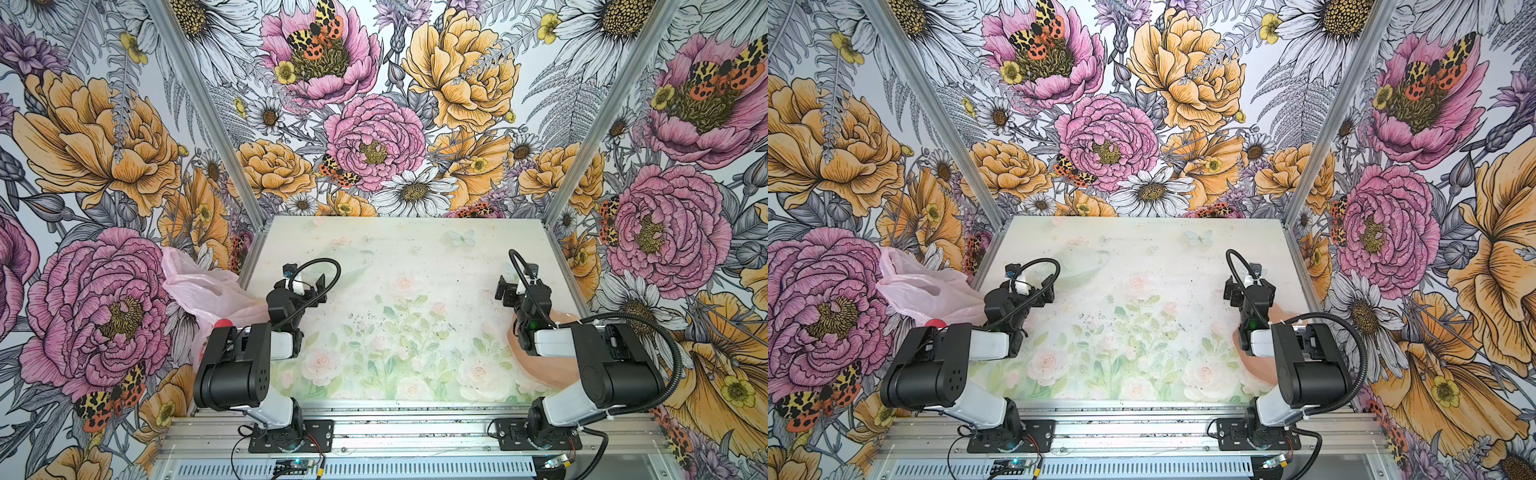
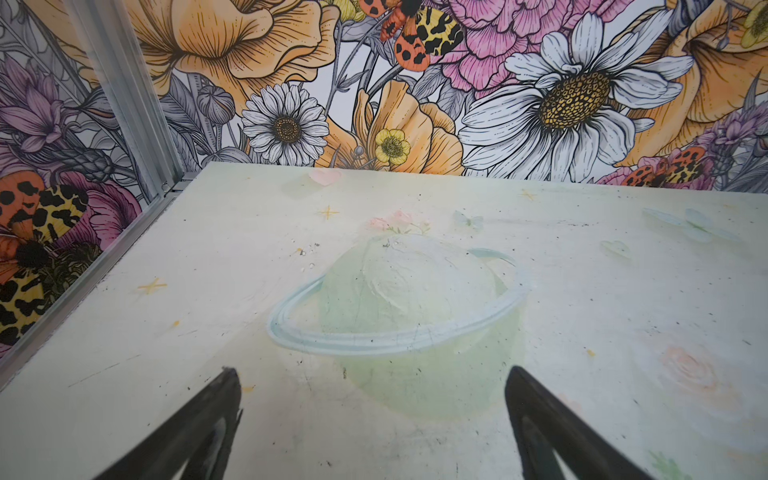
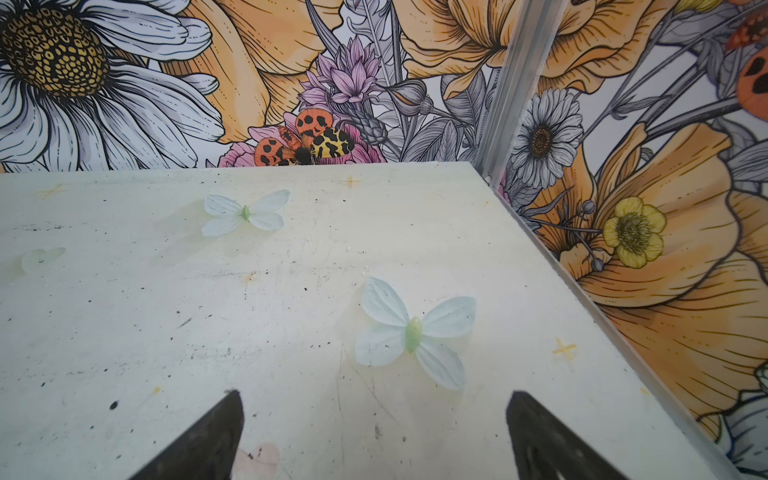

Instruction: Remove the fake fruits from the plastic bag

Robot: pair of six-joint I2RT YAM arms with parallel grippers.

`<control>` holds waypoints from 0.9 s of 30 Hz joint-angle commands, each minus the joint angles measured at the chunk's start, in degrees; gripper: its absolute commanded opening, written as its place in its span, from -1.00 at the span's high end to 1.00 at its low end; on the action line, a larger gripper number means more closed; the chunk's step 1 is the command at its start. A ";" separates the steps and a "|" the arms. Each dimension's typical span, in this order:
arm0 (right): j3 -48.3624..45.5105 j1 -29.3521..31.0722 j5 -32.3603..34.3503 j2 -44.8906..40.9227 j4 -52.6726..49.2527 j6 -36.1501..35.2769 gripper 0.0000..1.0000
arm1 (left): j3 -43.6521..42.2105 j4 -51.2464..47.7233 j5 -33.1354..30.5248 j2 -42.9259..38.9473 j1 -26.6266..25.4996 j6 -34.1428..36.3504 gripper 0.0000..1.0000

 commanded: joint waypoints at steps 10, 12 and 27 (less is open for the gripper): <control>-0.70 2.91 2.92 -22.82 -11.65 1.13 -0.99 | 8.45 -28.35 -11.19 -22.82 -16.53 -0.56 -0.97; 1.10 3.07 0.90 -28.10 -17.50 3.78 -0.99 | 12.38 -33.79 -7.91 -24.66 -17.68 -4.06 -0.97; 14.68 -1.50 -15.07 -47.44 -42.68 22.82 -0.99 | 40.33 -73.52 1.59 -29.61 -13.99 -24.62 -0.97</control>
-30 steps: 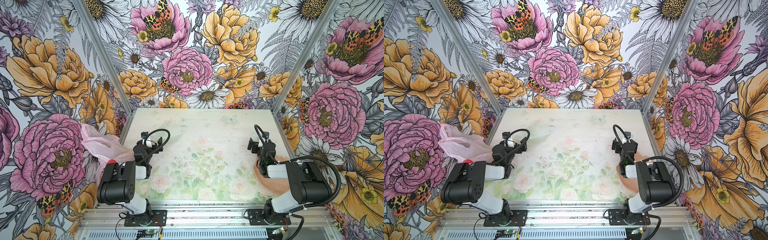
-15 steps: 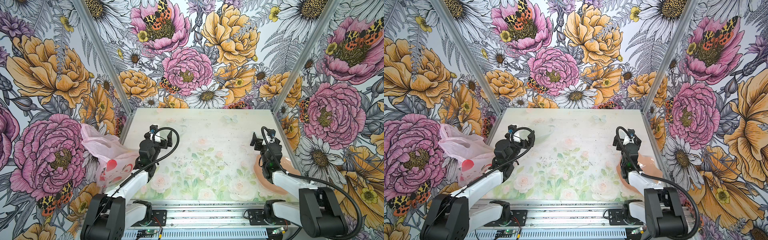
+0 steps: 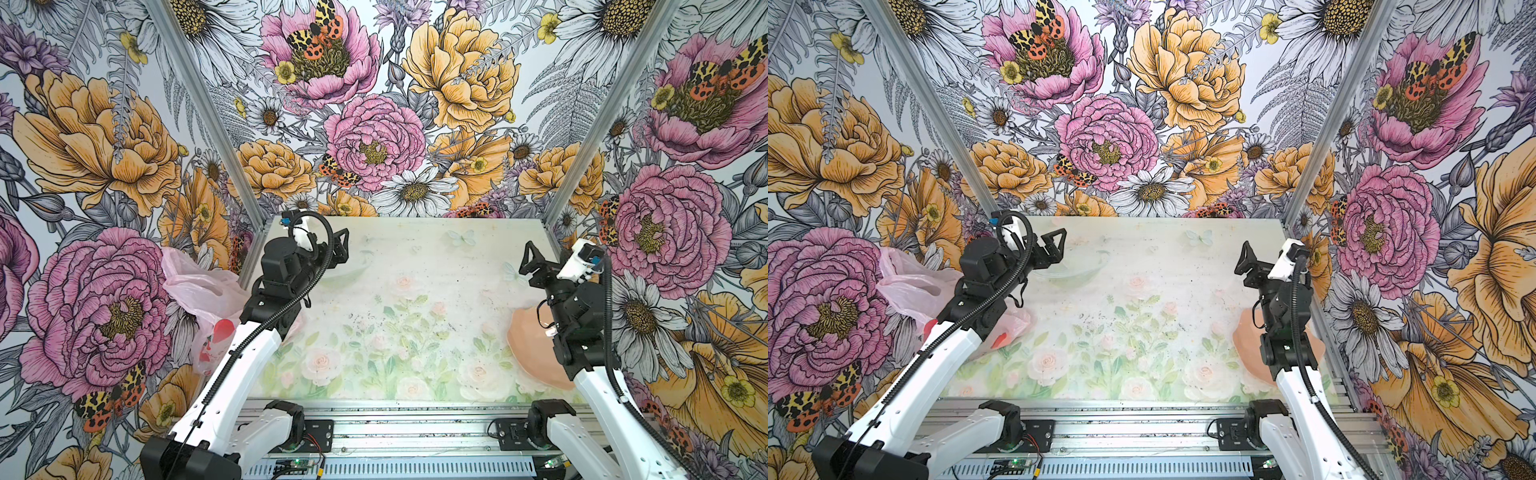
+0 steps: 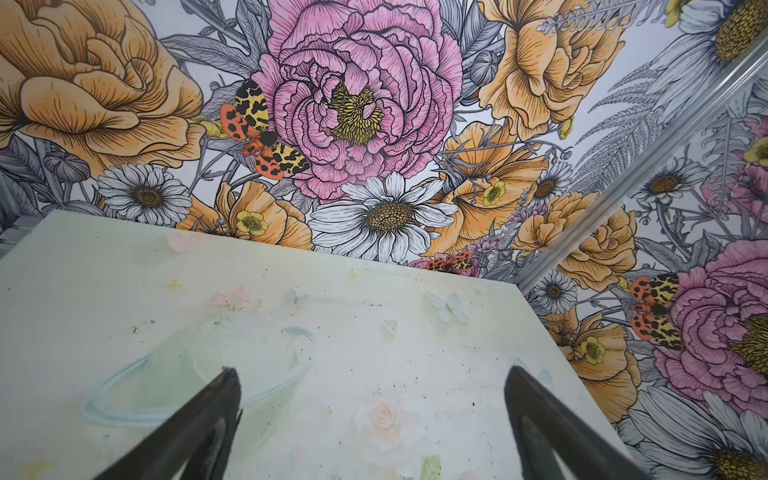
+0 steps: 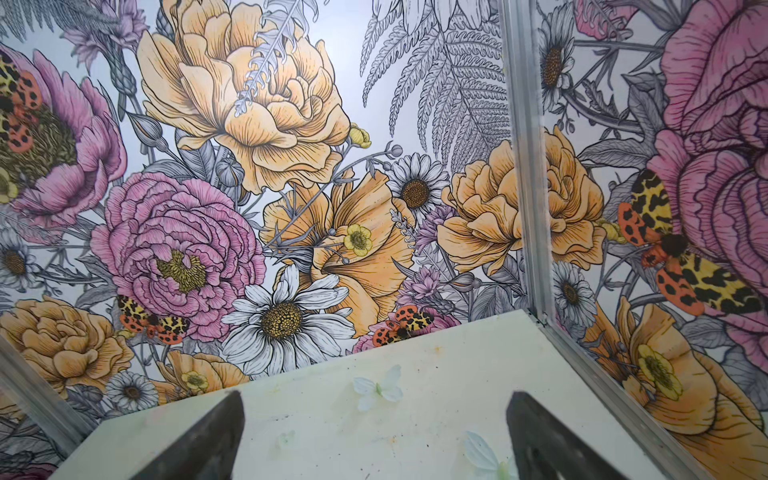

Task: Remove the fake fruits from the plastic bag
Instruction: 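Grasp the pink bag's handle with the left gripper while the right arm rises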

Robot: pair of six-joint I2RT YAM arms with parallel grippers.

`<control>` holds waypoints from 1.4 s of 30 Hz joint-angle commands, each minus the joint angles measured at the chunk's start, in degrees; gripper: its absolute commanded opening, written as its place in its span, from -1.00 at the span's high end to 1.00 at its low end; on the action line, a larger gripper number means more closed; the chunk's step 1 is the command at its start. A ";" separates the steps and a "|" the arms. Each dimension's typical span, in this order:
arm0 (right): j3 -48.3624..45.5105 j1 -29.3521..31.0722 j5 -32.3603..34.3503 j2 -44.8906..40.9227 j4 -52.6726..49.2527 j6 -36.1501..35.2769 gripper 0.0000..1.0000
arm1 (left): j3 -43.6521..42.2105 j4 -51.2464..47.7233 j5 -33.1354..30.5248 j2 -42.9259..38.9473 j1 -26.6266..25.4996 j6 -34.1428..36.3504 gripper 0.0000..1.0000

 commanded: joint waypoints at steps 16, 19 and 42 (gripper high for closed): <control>7.13 -3.52 -20.89 11.87 -7.78 9.80 -0.98 | 6.63 -34.35 -49.79 -18.42 -7.69 -12.63 -0.97; 8.51 -2.81 -21.57 14.27 -8.45 9.95 -0.95 | 8.07 -41.91 -62.33 -18.07 -10.93 -17.98 -0.97; 10.39 4.83 -20.84 20.74 -11.32 10.68 -0.88 | 4.06 -34.48 -41.62 -8.76 28.94 -21.38 -0.97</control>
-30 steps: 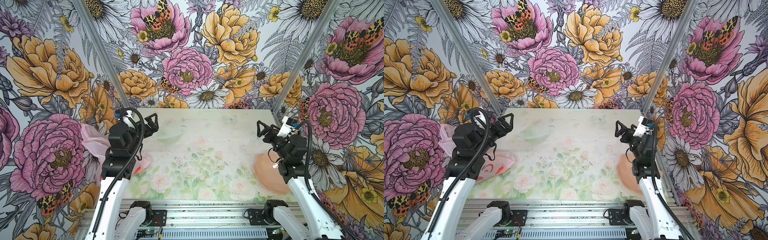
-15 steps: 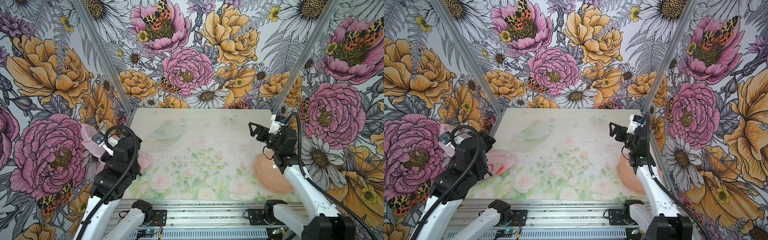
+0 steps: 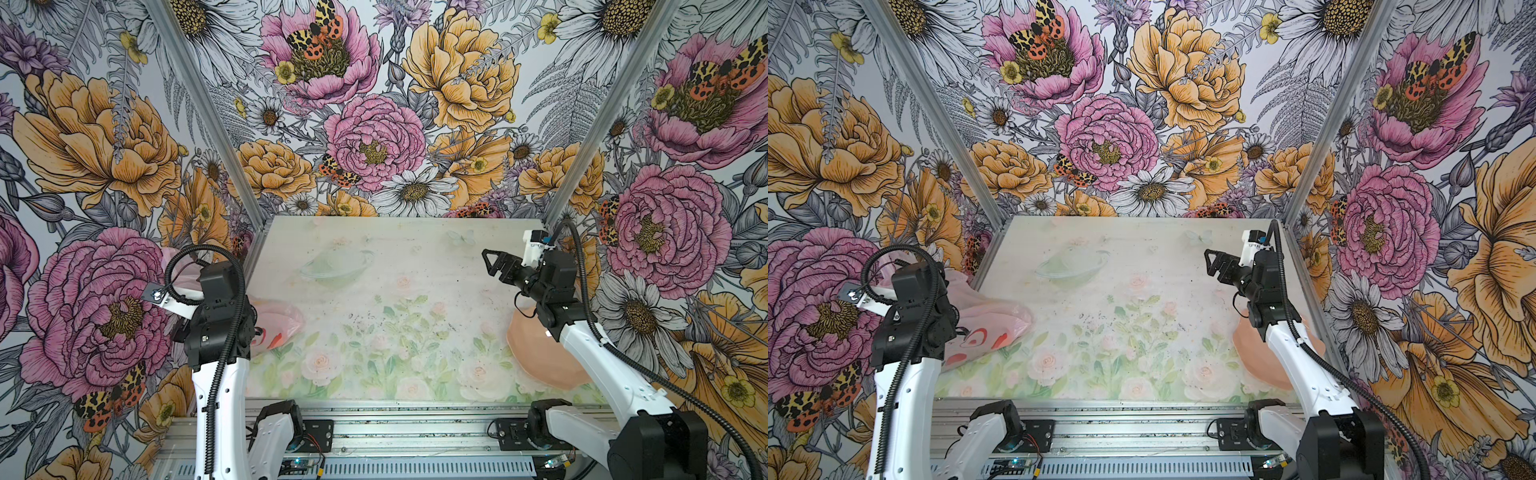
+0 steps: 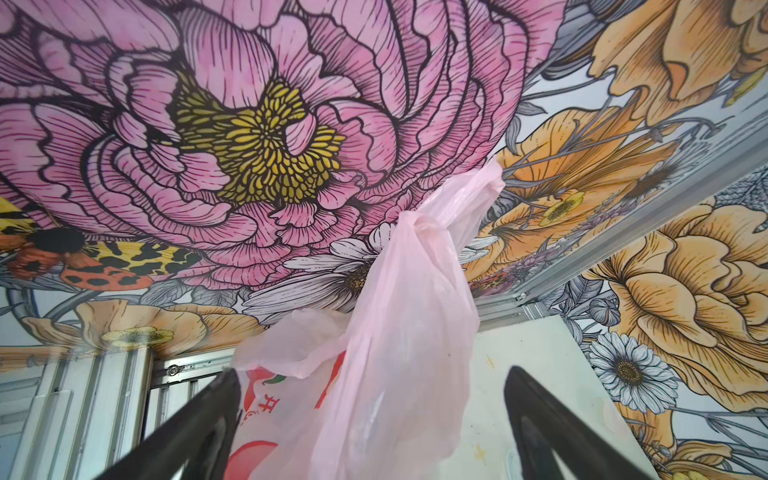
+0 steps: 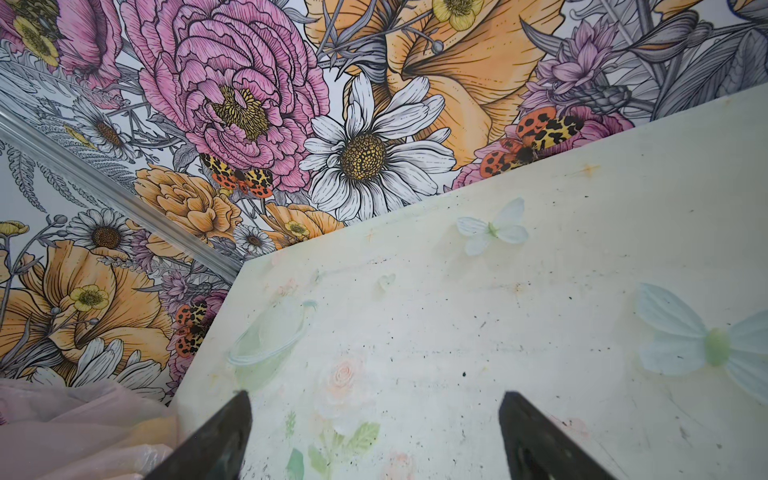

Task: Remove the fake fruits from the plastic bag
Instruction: 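Grasp the pink bag's handle with the left gripper while the right arm rises, then lift the pink bag with the left gripper and set it upright mid-table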

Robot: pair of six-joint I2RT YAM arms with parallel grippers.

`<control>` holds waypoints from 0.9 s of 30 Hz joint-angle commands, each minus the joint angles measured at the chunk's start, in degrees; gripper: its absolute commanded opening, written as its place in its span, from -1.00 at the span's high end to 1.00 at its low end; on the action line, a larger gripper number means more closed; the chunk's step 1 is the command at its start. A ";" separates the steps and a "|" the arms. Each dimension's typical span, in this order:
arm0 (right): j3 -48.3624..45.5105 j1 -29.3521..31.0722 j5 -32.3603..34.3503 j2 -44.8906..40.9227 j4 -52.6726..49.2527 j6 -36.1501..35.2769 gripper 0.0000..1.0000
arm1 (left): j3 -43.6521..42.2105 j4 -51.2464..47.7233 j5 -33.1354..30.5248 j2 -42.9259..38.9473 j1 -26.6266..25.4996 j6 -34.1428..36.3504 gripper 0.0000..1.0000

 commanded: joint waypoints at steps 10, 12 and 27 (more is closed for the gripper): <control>-2.07 0.69 1.75 -2.80 -0.19 1.27 -0.86 | -2.86 14.81 30.10 4.59 5.50 5.47 0.16; -2.60 0.71 3.76 -3.04 -0.52 1.75 -0.84 | -2.72 16.82 31.90 5.60 2.48 6.12 0.41; -5.62 1.05 11.37 -1.45 -1.01 9.81 -0.79 | 7.45 33.16 32.01 23.90 -32.15 15.27 1.00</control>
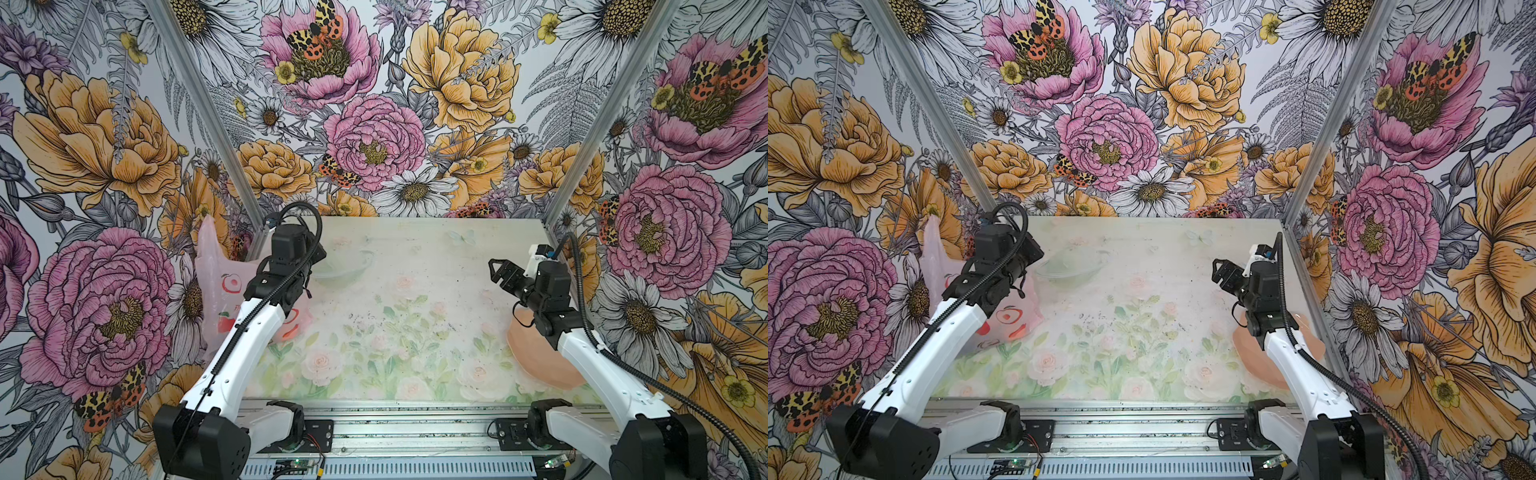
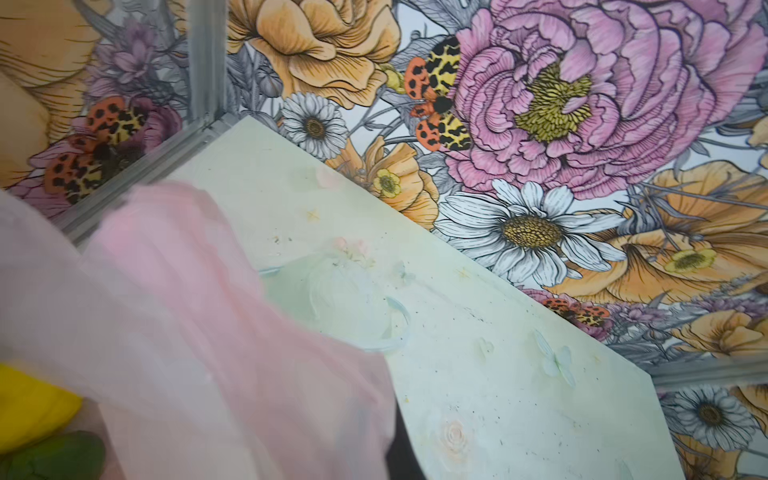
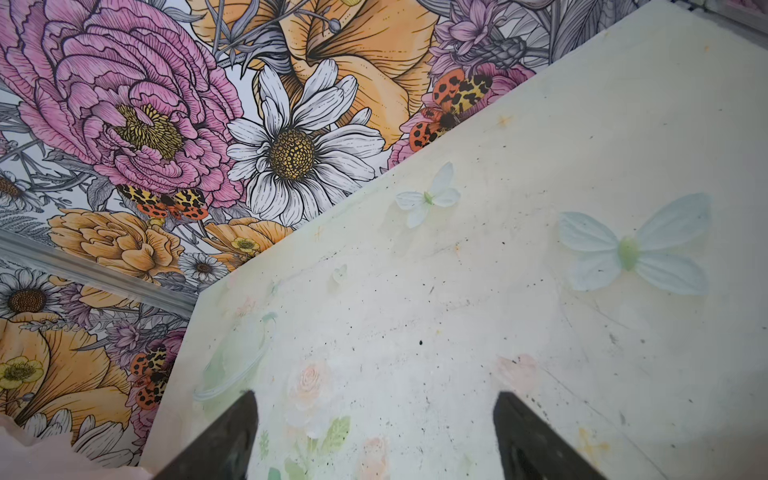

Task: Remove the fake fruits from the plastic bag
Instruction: 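Lift the pink bag with the left gripper and set it upright mid-table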

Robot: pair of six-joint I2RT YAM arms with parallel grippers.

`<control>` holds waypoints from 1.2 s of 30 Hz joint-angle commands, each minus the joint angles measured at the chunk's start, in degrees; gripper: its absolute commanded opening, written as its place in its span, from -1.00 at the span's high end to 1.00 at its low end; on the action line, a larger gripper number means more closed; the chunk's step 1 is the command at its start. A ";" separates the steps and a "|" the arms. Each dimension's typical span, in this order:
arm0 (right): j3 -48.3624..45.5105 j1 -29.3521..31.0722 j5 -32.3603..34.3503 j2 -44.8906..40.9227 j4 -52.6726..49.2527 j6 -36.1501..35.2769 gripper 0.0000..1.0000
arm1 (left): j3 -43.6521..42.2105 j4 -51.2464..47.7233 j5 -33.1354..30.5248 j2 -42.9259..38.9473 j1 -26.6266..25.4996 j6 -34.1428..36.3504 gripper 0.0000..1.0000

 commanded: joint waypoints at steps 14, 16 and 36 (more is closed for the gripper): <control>-0.95 0.60 2.22 -1.55 -0.11 1.52 -0.79 | 28.42 10.58 7.32 28.77 -26.23 3.40 1.00; -0.79 0.65 2.18 -1.73 -0.29 1.41 -0.79 | 31.83 9.86 8.90 32.01 -28.34 3.36 1.00; 4.52 1.67 1.39 -0.59 -3.60 -1.04 -0.81 | 46.69 -17.89 5.45 24.33 -27.19 11.57 -0.87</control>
